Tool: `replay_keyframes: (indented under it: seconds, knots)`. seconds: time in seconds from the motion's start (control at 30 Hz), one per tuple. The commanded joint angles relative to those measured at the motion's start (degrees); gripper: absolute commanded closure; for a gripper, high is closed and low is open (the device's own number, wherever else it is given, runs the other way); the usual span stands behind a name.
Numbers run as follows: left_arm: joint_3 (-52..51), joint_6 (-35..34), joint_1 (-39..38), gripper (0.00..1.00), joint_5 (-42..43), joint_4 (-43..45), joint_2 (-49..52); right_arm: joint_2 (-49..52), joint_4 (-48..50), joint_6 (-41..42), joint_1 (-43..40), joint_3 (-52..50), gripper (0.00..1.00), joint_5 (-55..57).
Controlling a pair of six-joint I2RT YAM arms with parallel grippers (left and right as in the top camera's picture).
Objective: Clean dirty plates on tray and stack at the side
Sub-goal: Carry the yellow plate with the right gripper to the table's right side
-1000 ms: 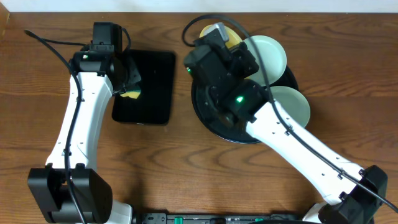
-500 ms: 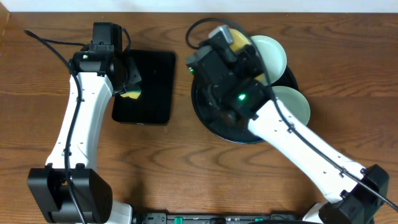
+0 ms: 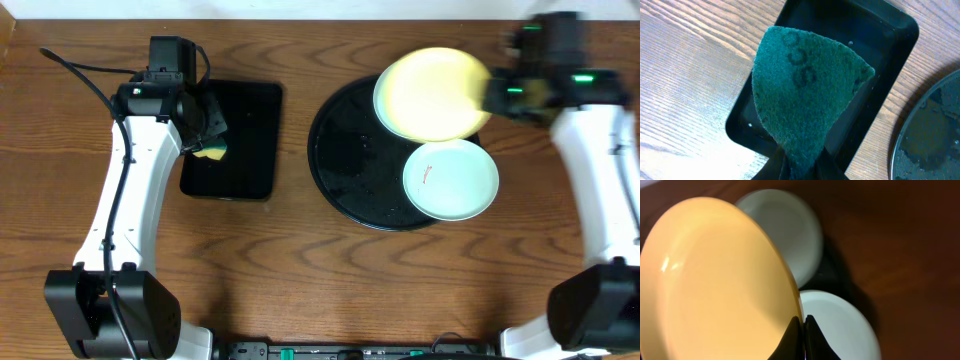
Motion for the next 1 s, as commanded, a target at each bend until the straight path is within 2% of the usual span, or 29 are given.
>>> replay_keyframes:
  seconds: [0.0, 0.2, 0.37, 0.5, 0.8, 0.87, 0.97]
  knots:
    - [-0.3, 0.8, 0.2, 0.92, -0.1, -0.2, 0.3, -1.0, -1.9, 0.4, -8.0, -0.6, 0.99, -5.7]
    - [-0.3, 0.8, 0.2, 0.93, -0.1, -0.2, 0.3, -1.0, 2.1, 3.8, -17.2, -6.1, 0.99, 3.6]
    - [-0.3, 0.8, 0.2, 0.92, -0.1, -0.2, 0.3, -1.0, 12.7, 6.8, -19.6, -14.8, 0.99, 4.9]
    - [-0.3, 0.8, 0.2, 0.92, -0.1, -0.4, 0.3, -1.0, 19.5, 12.2, -20.4, -21.4, 0.99, 17.0]
    - [-0.3, 0.8, 0.2, 0.92, -0.1, 0.0, 0.3, 0.9, 26.1, 8.1, -22.2, -24.6, 0.99, 9.7]
    - [-0.3, 0.8, 0.2, 0.92, -0.1, 0.0, 0.3, 2.0, 26.7, 7.0, -22.1, -24.6, 0.85, 7.1]
    - [-0.3, 0.8, 0.2, 0.92, -0.1, 0.0, 0.3, 3.3, 26.7, 6.6, -21.6, -24.6, 0.57, 3.8]
